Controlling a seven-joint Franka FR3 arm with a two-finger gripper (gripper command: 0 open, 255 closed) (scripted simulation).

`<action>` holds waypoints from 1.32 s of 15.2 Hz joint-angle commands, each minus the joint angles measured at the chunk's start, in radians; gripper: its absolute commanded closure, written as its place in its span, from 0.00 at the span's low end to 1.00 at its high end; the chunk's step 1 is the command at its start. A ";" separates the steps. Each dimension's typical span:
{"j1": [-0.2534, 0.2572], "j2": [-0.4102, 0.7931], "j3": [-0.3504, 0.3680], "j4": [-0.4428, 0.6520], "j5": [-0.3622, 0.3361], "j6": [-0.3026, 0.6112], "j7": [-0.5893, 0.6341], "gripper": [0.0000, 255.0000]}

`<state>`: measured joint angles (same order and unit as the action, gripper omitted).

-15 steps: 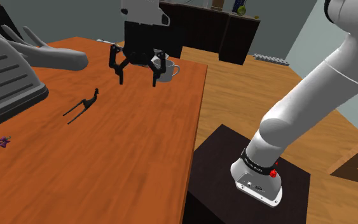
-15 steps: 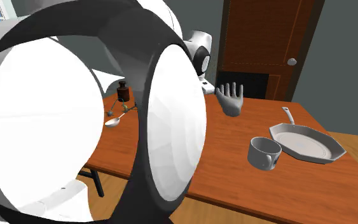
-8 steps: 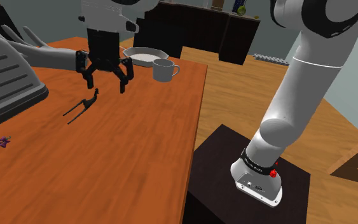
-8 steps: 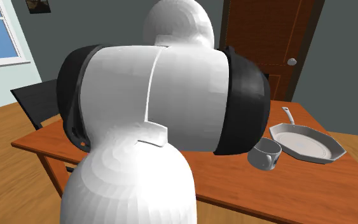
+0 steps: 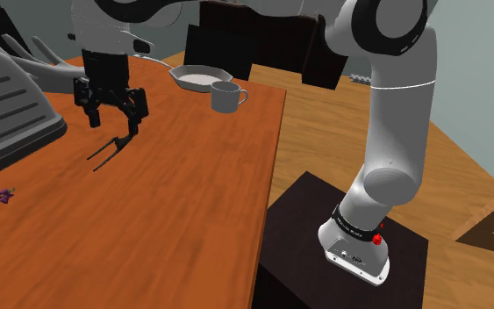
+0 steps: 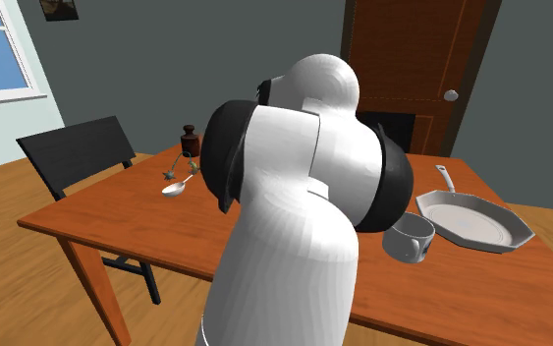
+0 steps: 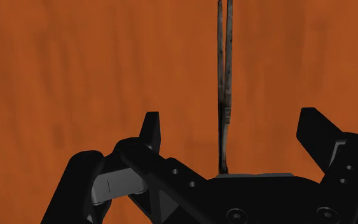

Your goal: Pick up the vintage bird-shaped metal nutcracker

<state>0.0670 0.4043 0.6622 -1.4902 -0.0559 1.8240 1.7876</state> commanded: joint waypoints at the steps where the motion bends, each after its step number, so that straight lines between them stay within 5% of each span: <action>1: 0.004 0.009 -0.003 -0.014 -0.005 0.022 0.007 0.00; 7: 0.002 0.019 -0.007 -0.063 -0.010 0.079 0.004 0.00; 8: 0.002 0.020 -0.007 -0.062 -0.011 0.079 0.005 1.00; 20: 0.003 0.012 -0.004 -0.032 -0.007 0.042 0.006 1.00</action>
<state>0.0702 0.4193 0.6567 -1.5323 -0.0642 1.8796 1.7936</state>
